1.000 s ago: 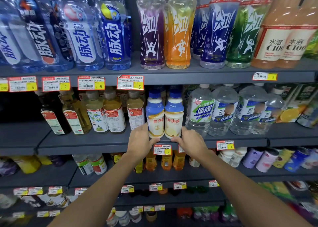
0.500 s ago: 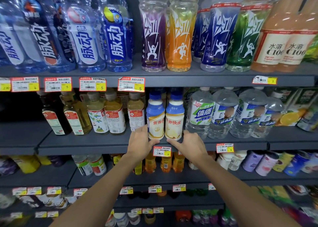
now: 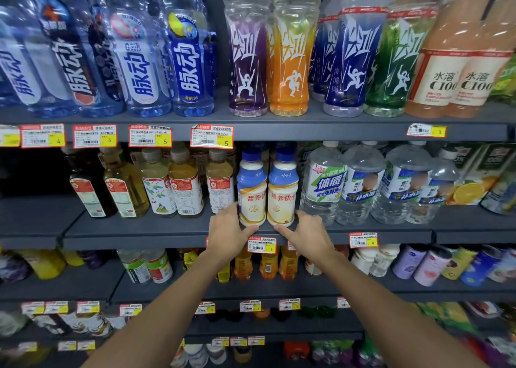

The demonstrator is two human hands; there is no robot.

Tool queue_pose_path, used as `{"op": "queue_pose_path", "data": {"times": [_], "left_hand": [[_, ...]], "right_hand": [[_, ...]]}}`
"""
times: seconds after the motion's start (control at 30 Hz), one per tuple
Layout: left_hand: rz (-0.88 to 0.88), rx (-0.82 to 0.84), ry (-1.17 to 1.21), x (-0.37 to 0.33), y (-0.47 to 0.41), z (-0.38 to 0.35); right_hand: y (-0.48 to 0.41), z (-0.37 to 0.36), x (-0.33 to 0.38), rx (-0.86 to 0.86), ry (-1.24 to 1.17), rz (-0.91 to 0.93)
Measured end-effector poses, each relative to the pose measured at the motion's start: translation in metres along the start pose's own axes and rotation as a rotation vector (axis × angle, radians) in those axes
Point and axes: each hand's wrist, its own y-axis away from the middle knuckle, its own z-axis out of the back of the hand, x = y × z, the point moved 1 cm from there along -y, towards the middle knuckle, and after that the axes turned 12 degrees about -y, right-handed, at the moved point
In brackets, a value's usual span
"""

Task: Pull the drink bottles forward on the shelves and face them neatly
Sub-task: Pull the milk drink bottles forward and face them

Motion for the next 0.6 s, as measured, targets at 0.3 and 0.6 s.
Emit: {"op": "queue_pose_path", "data": {"times": [0.3, 0.6], "left_hand": [[-0.016, 0.066, 0.014, 0.002, -0.008, 0.006], [0.008, 0.095, 0.065, 0.004, -0.011, 0.002]], "right_hand": [[-0.010, 0.009, 0.004, 0.144, 0.170, -0.022], [-0.012, 0.011, 0.004, 0.195, 0.184, -0.038]]}}
